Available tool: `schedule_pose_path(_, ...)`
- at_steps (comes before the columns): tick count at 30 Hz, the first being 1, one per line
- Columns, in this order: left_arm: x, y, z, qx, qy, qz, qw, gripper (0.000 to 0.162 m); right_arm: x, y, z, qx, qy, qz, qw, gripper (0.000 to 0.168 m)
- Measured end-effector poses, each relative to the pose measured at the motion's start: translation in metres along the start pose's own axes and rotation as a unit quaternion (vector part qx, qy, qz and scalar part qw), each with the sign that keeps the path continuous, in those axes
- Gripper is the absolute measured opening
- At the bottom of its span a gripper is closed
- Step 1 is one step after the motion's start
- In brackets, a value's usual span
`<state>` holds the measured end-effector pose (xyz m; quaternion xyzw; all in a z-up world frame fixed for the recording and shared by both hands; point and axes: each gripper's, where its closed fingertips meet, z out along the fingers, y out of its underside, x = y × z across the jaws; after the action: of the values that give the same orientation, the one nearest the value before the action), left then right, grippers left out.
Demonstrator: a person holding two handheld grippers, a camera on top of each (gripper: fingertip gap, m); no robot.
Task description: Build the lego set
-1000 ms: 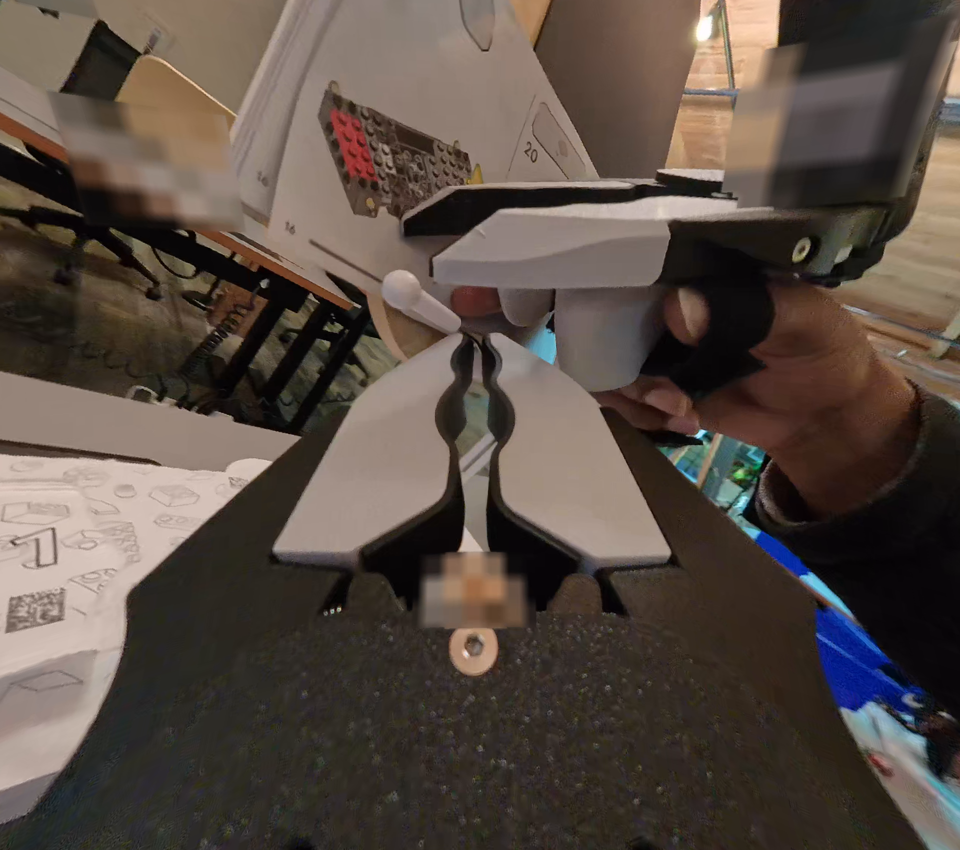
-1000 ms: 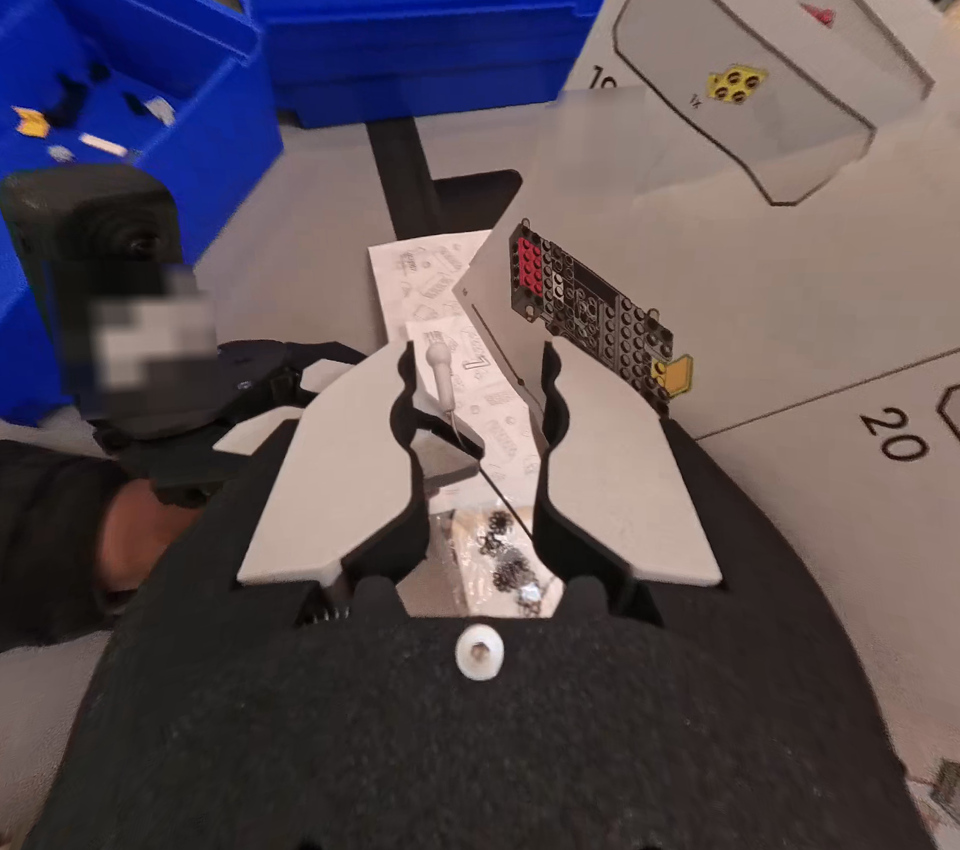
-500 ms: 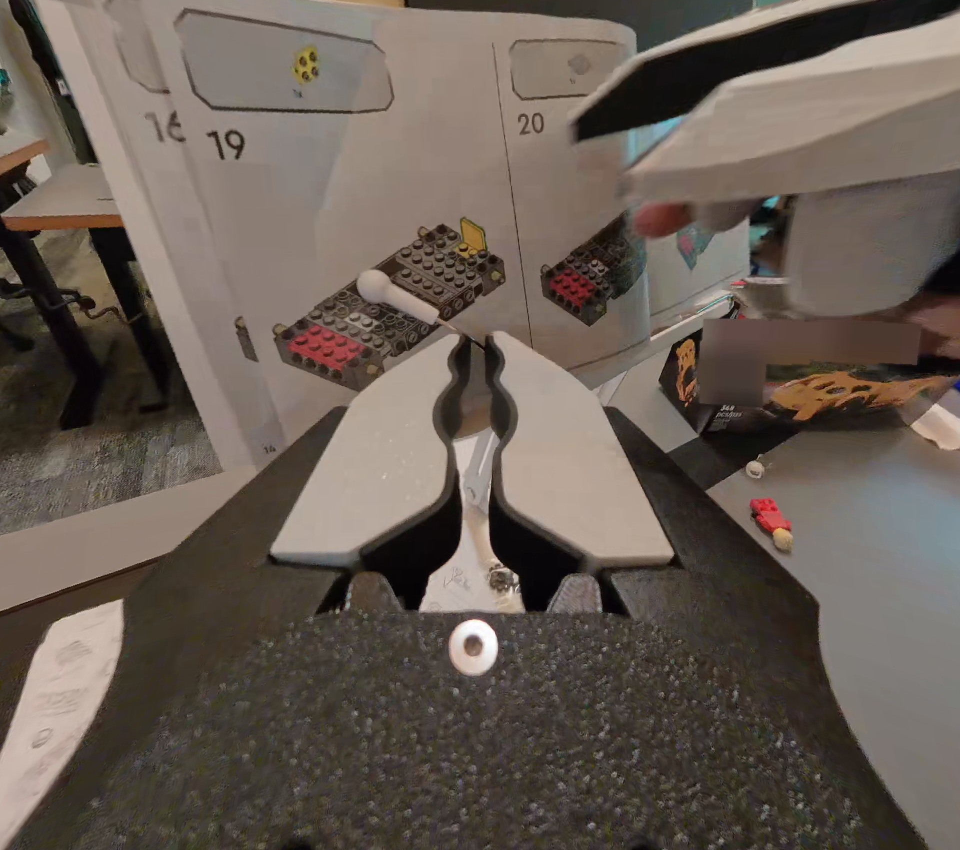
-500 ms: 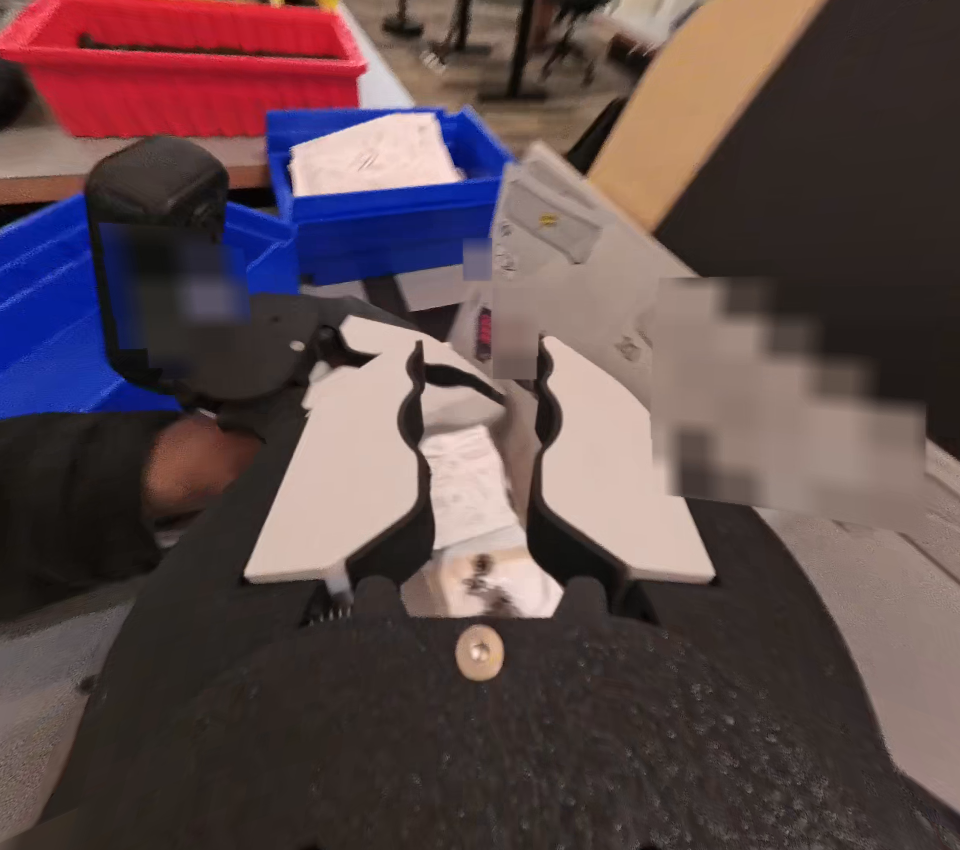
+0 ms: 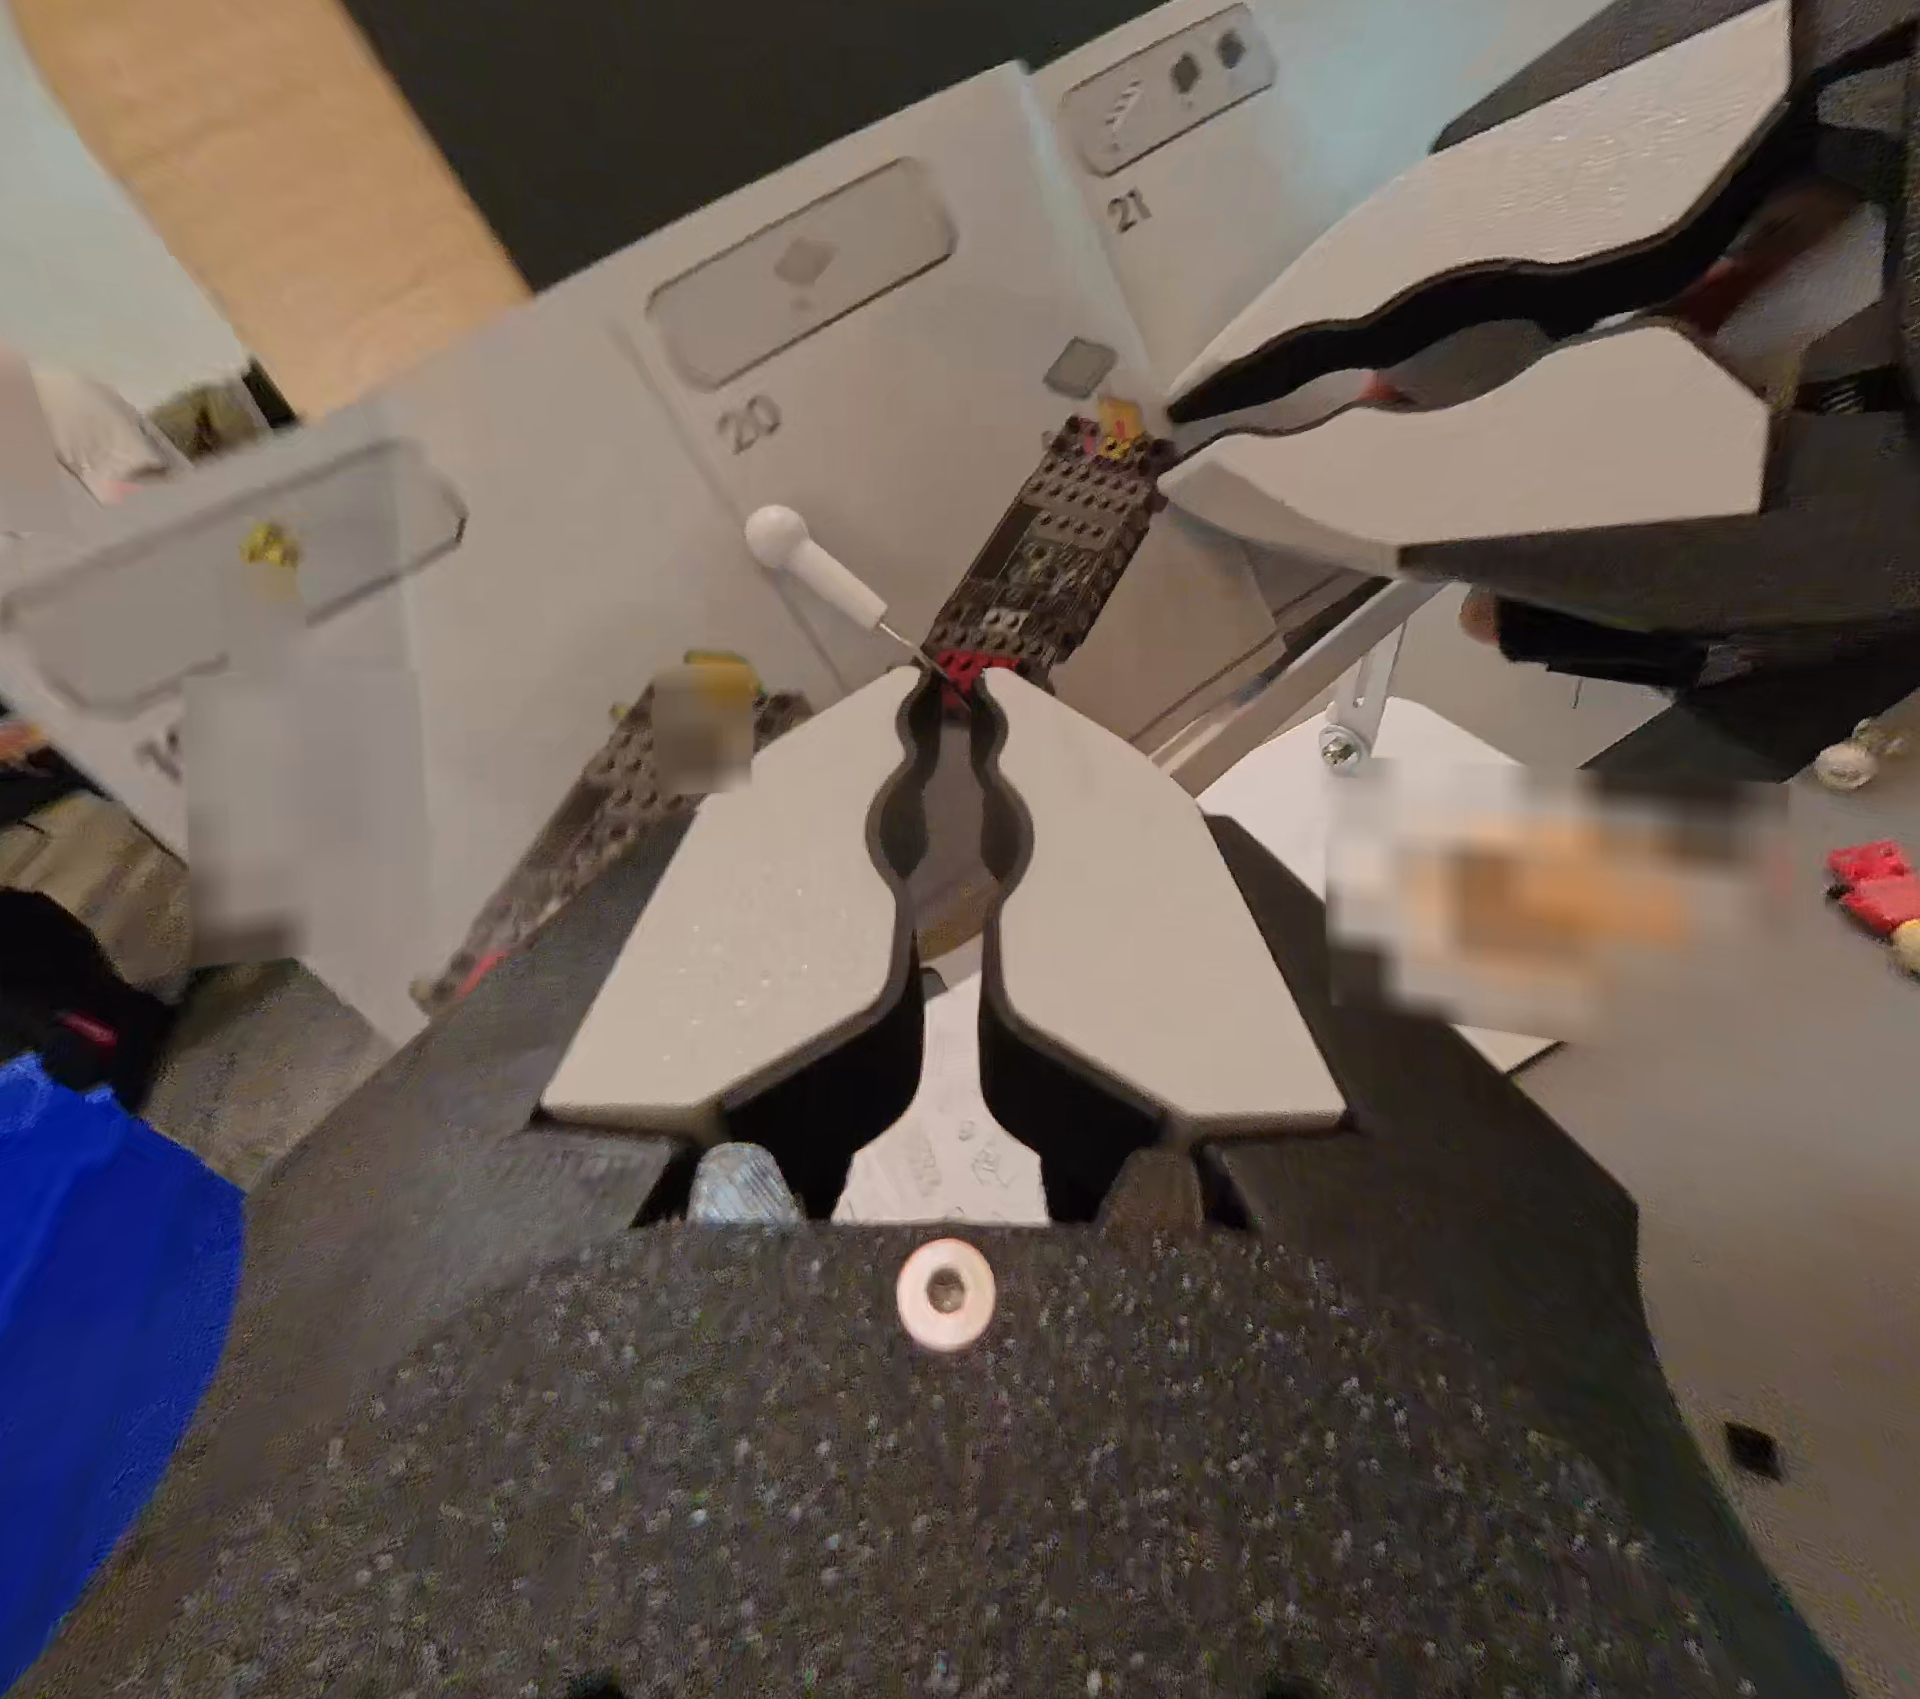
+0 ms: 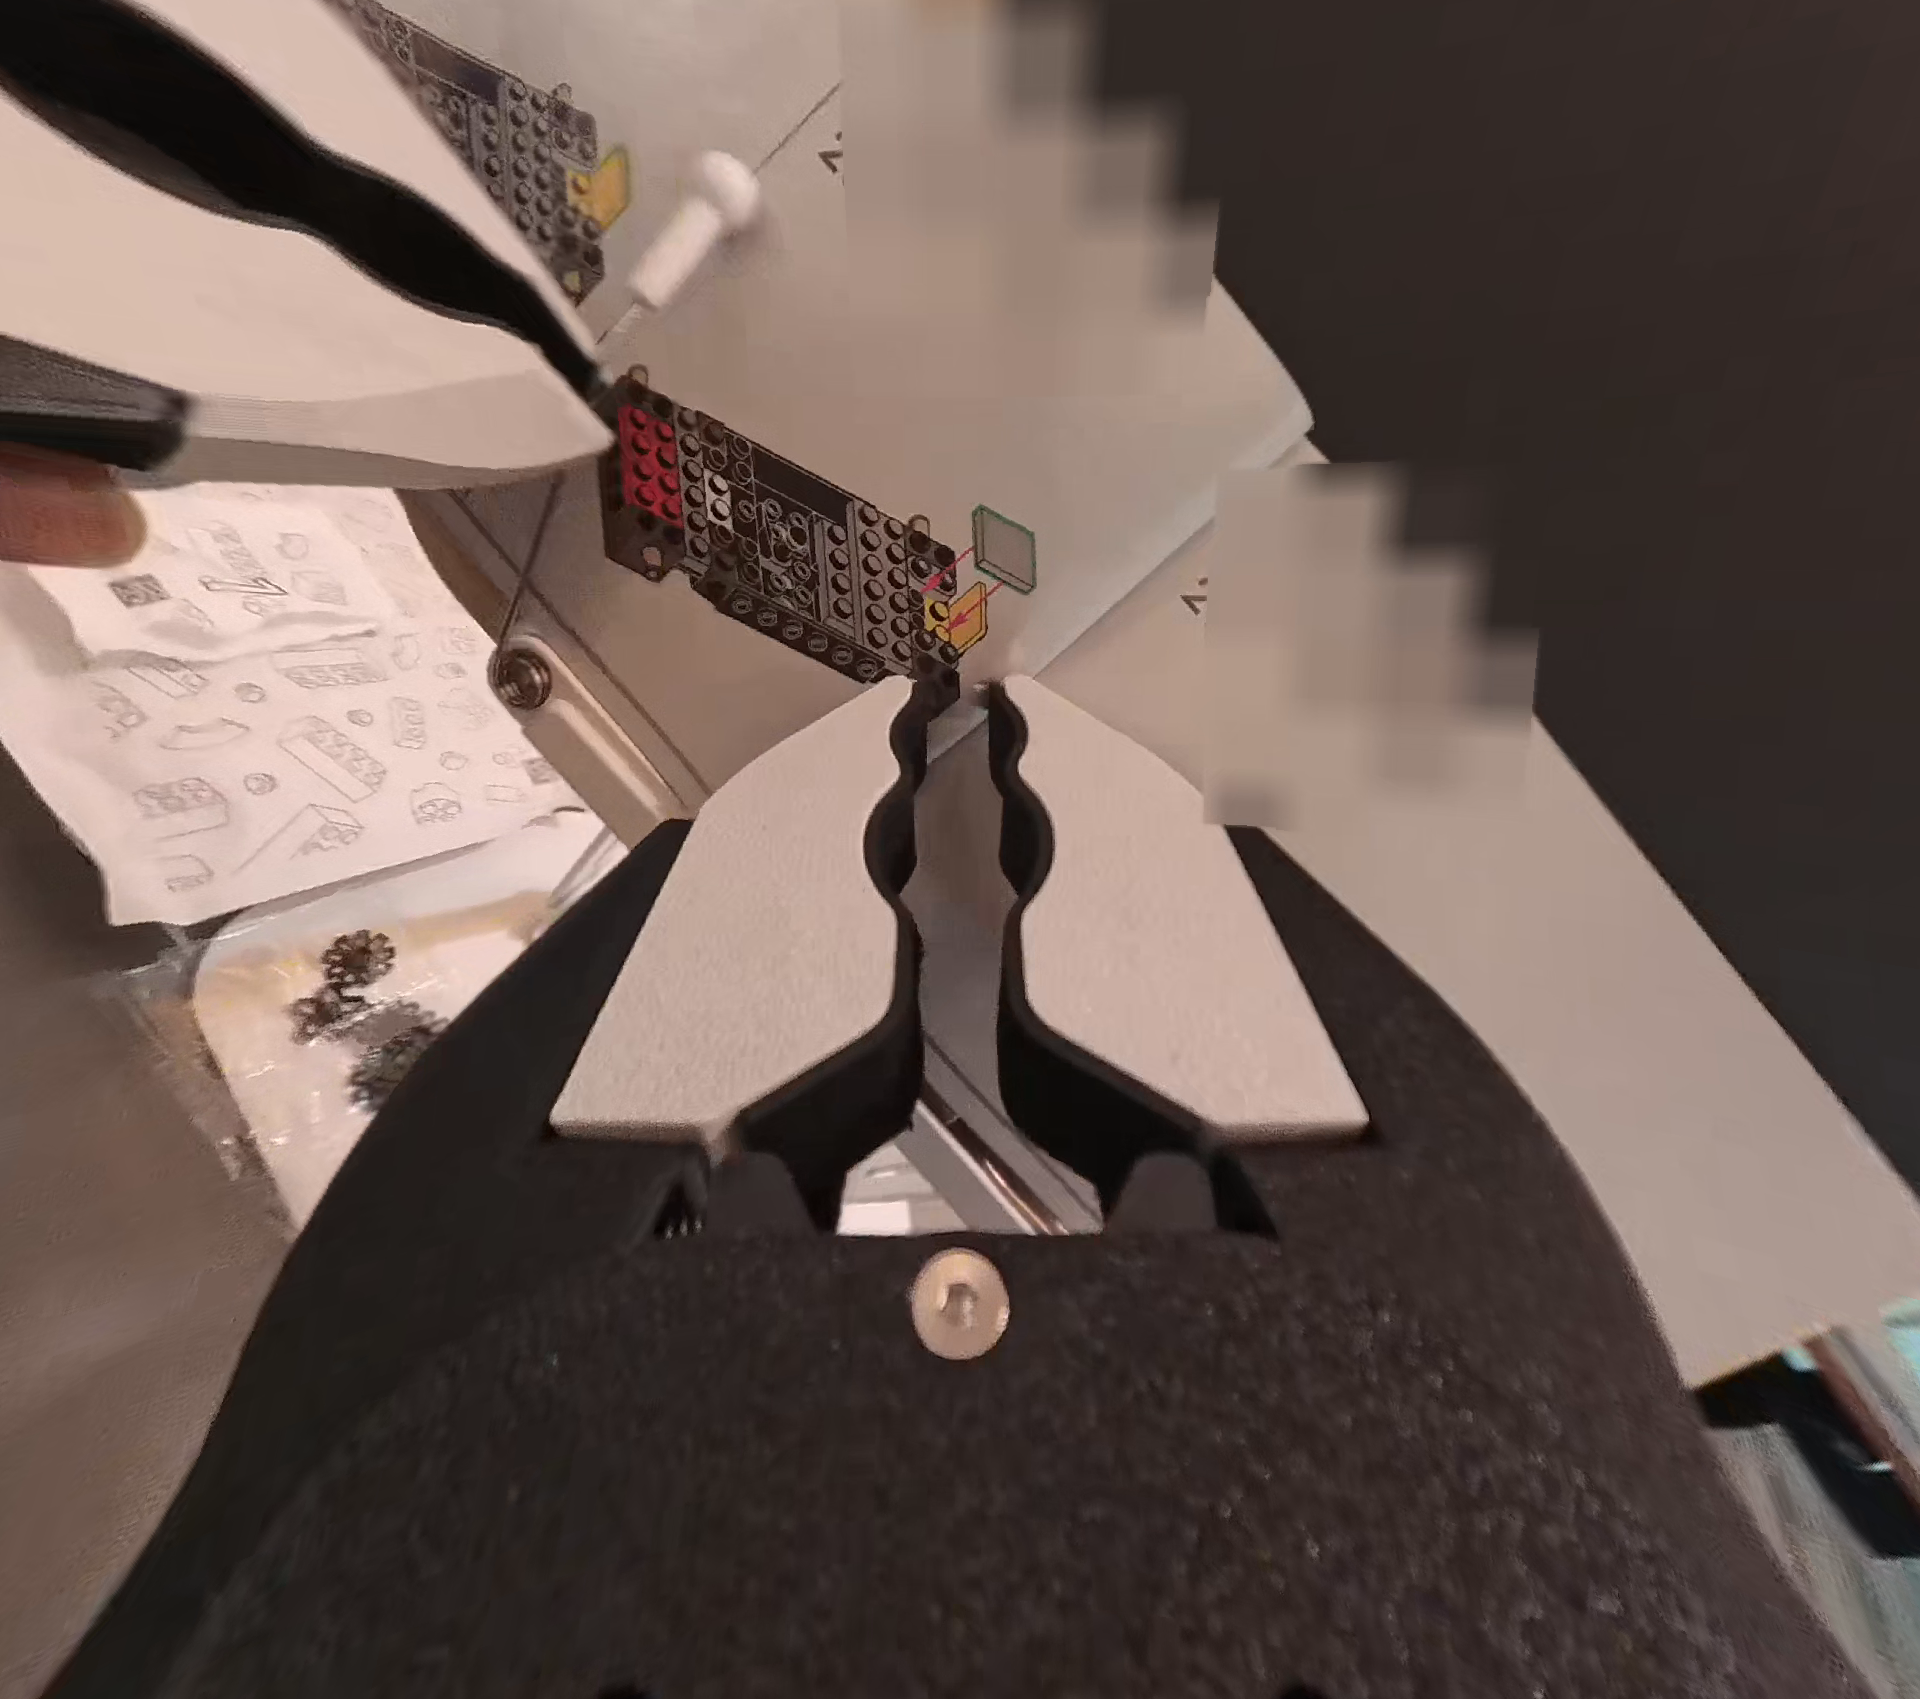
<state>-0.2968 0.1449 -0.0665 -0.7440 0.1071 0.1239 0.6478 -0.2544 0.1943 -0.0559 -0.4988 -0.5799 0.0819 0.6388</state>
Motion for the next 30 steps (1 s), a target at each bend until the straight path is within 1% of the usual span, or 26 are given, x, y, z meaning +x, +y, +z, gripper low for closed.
schedule_pose_path(2, 0.008, -0.006, 0.004, 0.006, 0.0, 0.049, 0.999, 0.004, -0.001, -0.001, 0.001, 0.002, 0.015, -0.03, 0.999, 0.01)
schedule_pose_path(4, 0.018, -0.01, 0.009, 0.009, -0.001, 0.117, 0.993, 0.003, -0.001, -0.001, 0.001, 0.006, 0.023, -0.041, 0.999, 0.01)
schedule_pose_path(7, 0.037, -0.012, 0.019, 0.002, 0.015, 0.222, 0.975, 0.001, 0.0, -0.001, 0.001, 0.023, 0.012, -0.01, 1.0, 0.011)
schedule_pose_path(10, 0.041, -0.01, 0.025, -0.004, 0.01, 0.291, 0.957, 0.001, 0.002, 0.002, 0.001, 0.03, -0.004, 0.023, 0.999, 0.011)
schedule_pose_path(13, 0.044, -0.008, 0.024, -0.004, 0.033, 0.309, 0.951, 0.001, 0.005, 0.005, -0.003, 0.033, -0.024, 0.056, 0.998, 0.013)
schedule_pose_path(17, 0.043, -0.007, 0.027, -0.027, 0.031, 0.329, 0.944, 0.001, 0.012, 0.008, -0.013, 0.036, -0.034, 0.083, 0.995, 0.015)
schedule_pose_path(19, 0.043, -0.007, 0.027, -0.033, 0.029, 0.329, 0.943, 0.001, 0.007, 0.014, -0.017, 0.025, -0.049, 0.066, 0.996, 0.012)
schedule_pose_path(23, 0.042, -0.007, 0.026, -0.031, 0.032, 0.317, 0.947, 0.001, -0.013, 0.024, -0.015, 0.014, -0.035, -0.033, 0.999, 0.004)
schedule_pose_path(26, 0.039, -0.009, 0.023, -0.013, 0.029, 0.3, 0.953, 0.002, -0.014, 0.017, -0.009, 0.021, -0.009, -0.027, 0.999, 0.002)
schedule_pose_path(27, 0.038, -0.01, 0.023, -0.009, 0.029, 0.296, 0.955, 0.002, -0.017, 0.015, -0.006, 0.022, -0.011, -0.029, 0.999, 0.0)
schedule_pose_path(30, 0.037, -0.011, 0.021, 0.011, 0.036, 0.316, 0.948, 0.002, -0.024, 0.013, -0.001, 0.033, -0.006, -0.053, 0.998, 0.0)
